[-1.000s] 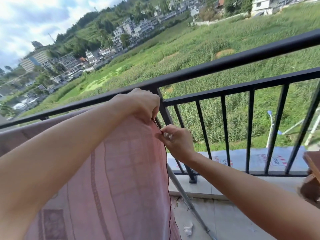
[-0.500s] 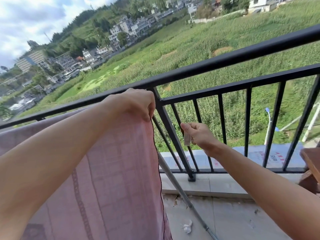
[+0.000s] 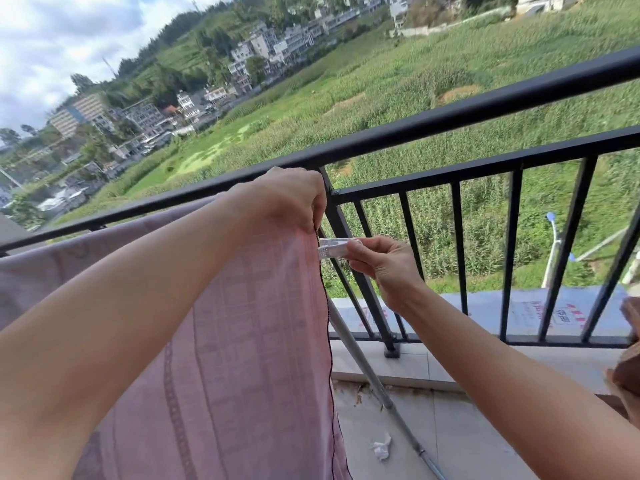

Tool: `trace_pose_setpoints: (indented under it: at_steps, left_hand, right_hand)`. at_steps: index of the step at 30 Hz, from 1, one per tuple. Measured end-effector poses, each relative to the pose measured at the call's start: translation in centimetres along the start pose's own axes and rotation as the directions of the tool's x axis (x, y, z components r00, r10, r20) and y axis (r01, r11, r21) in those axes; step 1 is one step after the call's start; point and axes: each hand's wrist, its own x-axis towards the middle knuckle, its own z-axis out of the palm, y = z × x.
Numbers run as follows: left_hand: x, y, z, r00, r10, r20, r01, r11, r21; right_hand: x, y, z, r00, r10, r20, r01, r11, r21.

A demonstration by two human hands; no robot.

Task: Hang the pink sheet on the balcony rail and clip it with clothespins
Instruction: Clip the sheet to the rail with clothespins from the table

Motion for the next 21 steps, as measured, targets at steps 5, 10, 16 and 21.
trace_pose_setpoints:
  at_steps: [5,10,16,21]
  left_hand:
    - [1.0,0.7,0.0,1.000,0.010,-0.017,-0.010,1.000,0.007]
    - [2.3,1.3,-0.2,1.000,-0.018,-0.014,0.018,0.999,-0.043]
    - [4.1,2.3,-0.7,1.000,-0.002,-0.031,0.000,0.998,-0.058]
    - [5.4,2.9,-1.0,0.998,0.022,-0.063,-0.031,0.989,-0.146]
  right_hand:
    - [0.8,0.0,-0.3,0.999,-0.030,0.017,0.030,0.998,0.050]
    - [2.2,0.7,0.1,0.997,0.033,0.067,-0.039,0.994,0.104]
    - [3.2,-0.2,-2.1,0.981,0.098,0.168,-0.120,0.985,0.125]
    - [3.4,-1.3,-4.2,0.970,0.158,0.184,-0.159,0.987,-0.012]
